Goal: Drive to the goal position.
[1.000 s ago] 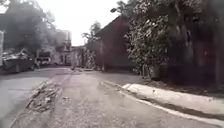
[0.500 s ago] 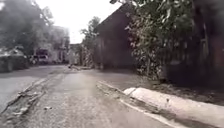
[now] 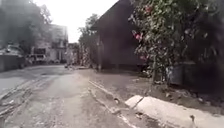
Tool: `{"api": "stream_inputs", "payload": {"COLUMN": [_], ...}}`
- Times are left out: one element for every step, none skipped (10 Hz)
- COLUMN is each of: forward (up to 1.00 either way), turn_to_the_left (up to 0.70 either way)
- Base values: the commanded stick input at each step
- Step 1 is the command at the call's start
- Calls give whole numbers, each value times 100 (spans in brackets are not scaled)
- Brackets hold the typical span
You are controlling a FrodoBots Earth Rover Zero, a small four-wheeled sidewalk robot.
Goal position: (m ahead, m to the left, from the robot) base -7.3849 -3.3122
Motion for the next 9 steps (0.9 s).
{"api": "stream_inputs", "payload": {"forward": [100, 100, 100, 100, 100, 100, 100, 100, 100], "turn_to_the_left": [4, 23, 27, 27, 27, 27, 27, 27, 27]}}
